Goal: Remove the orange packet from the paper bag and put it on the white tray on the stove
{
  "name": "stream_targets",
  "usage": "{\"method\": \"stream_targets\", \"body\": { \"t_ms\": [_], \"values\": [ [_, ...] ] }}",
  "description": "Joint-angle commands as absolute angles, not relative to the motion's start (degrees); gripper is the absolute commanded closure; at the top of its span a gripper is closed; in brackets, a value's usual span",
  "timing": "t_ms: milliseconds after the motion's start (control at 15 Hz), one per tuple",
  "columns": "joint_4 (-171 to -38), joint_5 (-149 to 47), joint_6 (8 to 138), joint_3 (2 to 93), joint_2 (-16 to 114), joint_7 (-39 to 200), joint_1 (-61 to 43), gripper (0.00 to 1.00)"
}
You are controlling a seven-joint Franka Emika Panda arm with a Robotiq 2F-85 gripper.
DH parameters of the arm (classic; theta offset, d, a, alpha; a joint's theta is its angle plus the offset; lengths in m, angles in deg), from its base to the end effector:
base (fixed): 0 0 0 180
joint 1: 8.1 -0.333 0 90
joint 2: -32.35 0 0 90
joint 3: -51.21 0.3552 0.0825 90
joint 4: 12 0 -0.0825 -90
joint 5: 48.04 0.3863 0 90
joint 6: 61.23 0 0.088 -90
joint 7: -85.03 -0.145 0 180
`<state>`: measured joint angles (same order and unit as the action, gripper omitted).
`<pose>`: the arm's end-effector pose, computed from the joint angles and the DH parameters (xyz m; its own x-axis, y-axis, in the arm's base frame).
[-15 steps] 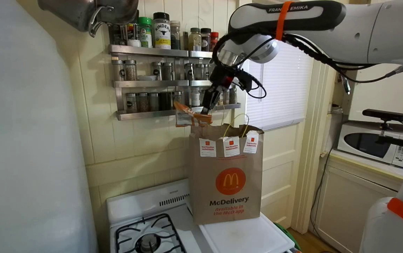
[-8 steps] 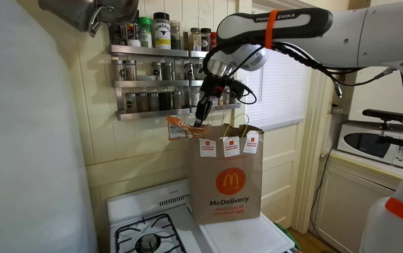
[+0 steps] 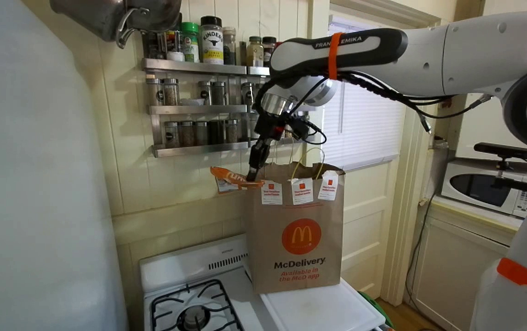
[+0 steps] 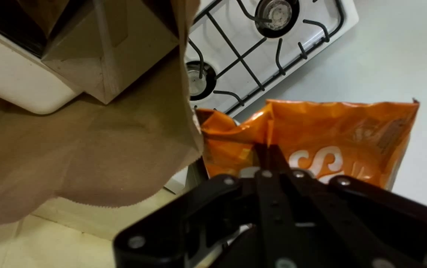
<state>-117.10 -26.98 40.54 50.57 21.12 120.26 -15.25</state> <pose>0.5021 0.1016 0.6305 0.7627 0.5681 0.3090 0.6388 -0.7363 -0.2232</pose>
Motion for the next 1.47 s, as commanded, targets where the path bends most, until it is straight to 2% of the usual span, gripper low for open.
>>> {"method": "stream_targets", "body": {
  "t_ms": [0,533,1400],
  "values": [
    [-116.8,-26.93,40.33,50.93,21.22,120.25,-14.84,0.99],
    [-115.43,-28.98,39.89,52.95,19.47,115.51,-15.29,1.0],
    [-111.37,-33.76,32.61,59.21,20.92,82.08,-15.74,1.0]
  ]
}}
